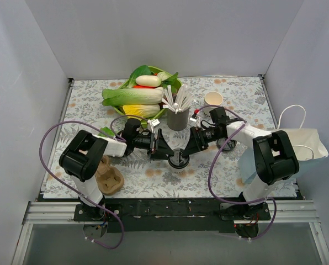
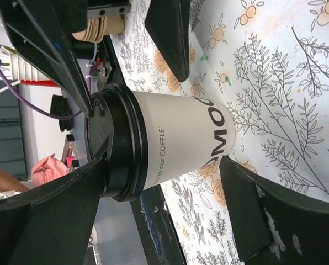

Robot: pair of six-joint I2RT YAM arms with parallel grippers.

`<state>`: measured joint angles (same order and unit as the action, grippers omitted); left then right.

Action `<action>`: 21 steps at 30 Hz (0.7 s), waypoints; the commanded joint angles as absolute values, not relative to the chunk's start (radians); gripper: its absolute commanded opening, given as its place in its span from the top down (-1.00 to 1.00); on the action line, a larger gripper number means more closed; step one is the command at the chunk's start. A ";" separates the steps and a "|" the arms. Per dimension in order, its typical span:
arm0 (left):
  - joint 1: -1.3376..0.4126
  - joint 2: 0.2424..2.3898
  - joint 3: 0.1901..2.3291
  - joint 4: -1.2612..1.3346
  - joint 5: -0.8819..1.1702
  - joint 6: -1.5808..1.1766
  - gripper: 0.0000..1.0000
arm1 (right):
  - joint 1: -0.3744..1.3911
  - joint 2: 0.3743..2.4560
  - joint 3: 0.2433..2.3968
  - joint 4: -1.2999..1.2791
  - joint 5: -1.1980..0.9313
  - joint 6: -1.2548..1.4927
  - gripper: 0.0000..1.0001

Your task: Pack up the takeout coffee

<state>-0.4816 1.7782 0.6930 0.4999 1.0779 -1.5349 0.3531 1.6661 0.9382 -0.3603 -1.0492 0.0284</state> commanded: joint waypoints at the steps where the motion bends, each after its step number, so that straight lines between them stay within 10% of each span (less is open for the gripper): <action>1: -0.479 1.675 0.701 0.393 1.040 -1.431 -0.96 | 0.350 1.617 0.969 -0.463 -1.016 -0.071 -0.84; 21: -0.480 1.747 0.676 0.498 1.095 -1.531 -0.93 | 0.350 1.624 1.051 -0.558 -1.003 -0.210 -0.92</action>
<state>-0.4816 1.7157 0.6651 0.4347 1.0641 -1.4929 0.3527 1.6173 1.0435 -0.5446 -0.9577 -0.1871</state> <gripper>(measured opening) 0.970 0.959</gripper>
